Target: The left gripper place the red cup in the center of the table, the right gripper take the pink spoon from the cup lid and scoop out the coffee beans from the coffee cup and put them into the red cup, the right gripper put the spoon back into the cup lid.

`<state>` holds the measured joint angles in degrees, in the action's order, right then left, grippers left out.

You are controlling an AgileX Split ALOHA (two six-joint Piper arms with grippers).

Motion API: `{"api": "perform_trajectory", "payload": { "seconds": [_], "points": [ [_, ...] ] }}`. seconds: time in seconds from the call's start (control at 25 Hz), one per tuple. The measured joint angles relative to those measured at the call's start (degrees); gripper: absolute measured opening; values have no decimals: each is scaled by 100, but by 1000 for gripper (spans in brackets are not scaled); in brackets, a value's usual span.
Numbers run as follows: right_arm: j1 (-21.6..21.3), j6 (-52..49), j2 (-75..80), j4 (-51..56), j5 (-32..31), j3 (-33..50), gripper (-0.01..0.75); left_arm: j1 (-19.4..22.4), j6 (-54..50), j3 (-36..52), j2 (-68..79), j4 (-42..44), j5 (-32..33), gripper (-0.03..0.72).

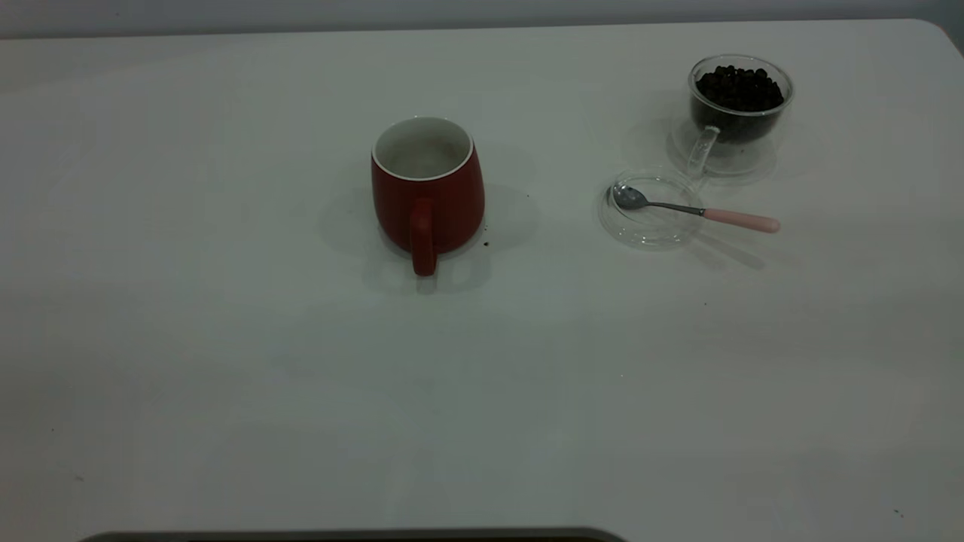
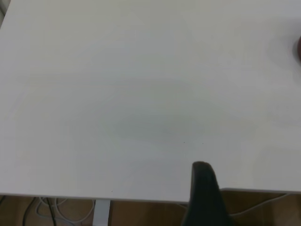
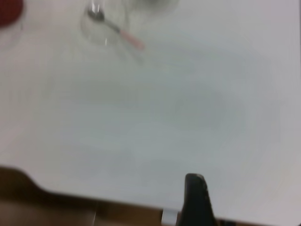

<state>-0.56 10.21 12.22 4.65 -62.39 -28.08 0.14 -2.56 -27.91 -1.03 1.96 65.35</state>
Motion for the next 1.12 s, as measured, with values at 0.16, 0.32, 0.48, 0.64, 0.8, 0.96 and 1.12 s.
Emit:
{"api": "perform_trajectory", "payload": {
  "seconds": [0.16,0.32,0.48,0.64,0.8,0.96,1.12],
  "points": [
    [0,-164,-513,-129,-19,17,589,0,0,0,0,0,0,569],
    [0,-313,-864,-265,-107,80,589,0,0,0,0,0,0,569],
    [0,-391,-1030,-323,-181,107,589,0,0,0,0,0,0,569],
    [0,-416,-1030,-356,-181,107,589,0,0,0,0,0,0,569],
    [0,-416,-1030,-361,-181,107,589,0,0,0,0,0,0,569],
    [0,-416,-1030,-361,-181,107,589,0,-7,0,0,0,0,569],
    [0,-420,-1030,-382,-181,107,589,0,-7,0,0,0,0,569]
  ]
}}
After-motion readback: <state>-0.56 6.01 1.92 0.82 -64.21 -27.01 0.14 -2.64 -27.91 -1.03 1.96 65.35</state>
